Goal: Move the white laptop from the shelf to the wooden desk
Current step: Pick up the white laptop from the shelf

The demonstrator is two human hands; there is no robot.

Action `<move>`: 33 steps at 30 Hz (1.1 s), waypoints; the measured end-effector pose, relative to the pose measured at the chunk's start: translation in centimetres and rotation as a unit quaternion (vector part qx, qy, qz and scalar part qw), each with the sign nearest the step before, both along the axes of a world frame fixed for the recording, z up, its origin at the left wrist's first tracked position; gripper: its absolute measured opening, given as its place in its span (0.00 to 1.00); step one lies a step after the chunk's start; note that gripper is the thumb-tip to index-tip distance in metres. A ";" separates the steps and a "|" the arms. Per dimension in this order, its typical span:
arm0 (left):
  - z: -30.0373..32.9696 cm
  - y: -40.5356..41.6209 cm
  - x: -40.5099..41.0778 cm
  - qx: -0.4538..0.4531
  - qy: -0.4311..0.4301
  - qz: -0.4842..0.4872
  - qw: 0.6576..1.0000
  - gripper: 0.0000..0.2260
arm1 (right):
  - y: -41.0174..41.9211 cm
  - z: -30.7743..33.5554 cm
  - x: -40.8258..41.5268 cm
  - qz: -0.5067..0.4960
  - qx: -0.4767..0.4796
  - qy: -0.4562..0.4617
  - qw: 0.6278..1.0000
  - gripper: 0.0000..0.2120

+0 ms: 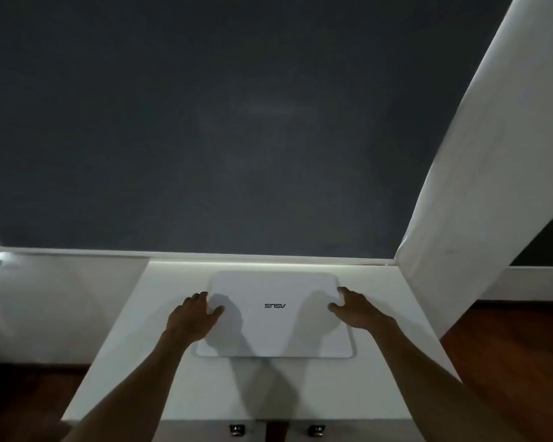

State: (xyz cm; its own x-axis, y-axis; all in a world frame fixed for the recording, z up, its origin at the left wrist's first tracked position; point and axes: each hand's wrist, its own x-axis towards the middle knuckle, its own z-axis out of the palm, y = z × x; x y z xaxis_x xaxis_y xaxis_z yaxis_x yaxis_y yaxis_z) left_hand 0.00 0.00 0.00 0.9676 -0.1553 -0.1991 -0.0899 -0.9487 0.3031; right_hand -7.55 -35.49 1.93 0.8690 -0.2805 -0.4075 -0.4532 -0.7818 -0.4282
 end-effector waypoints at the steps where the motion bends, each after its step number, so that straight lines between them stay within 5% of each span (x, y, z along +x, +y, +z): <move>1: -0.3 0.1 -0.1 0.004 0.005 0.006 1.000 0.30 | 0.0 -0.6 -0.1 -0.010 -0.003 0.008 1.000 0.33; 8: -2.4 -0.9 -0.4 -0.053 0.093 0.087 0.991 0.35 | 0.8 -4.4 -0.4 -0.094 0.016 0.054 0.994 0.31; 14: -3.2 -2.2 -0.4 -0.094 0.095 0.154 0.979 0.39 | 1.9 -5.3 1.2 -0.218 0.094 0.055 0.970 0.43; 21: -3.9 -1.4 0.1 -0.157 0.083 0.197 0.964 0.35 | 2.9 -5.0 0.2 -0.268 0.087 0.035 0.959 0.43; 33: 0.8 -4.0 2.3 -0.311 -0.100 0.181 0.928 0.25 | 2.8 -0.3 0.1 -0.376 0.155 -0.225 0.885 0.37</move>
State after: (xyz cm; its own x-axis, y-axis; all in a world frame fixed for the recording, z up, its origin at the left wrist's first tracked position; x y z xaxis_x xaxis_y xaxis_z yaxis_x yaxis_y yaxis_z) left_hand 2.33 -4.05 0.81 0.9867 0.1620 0.0093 0.0867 -0.5747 0.8138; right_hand -7.49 -32.70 1.67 0.5779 -0.7842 -0.2259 -0.5243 -0.1446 -0.8392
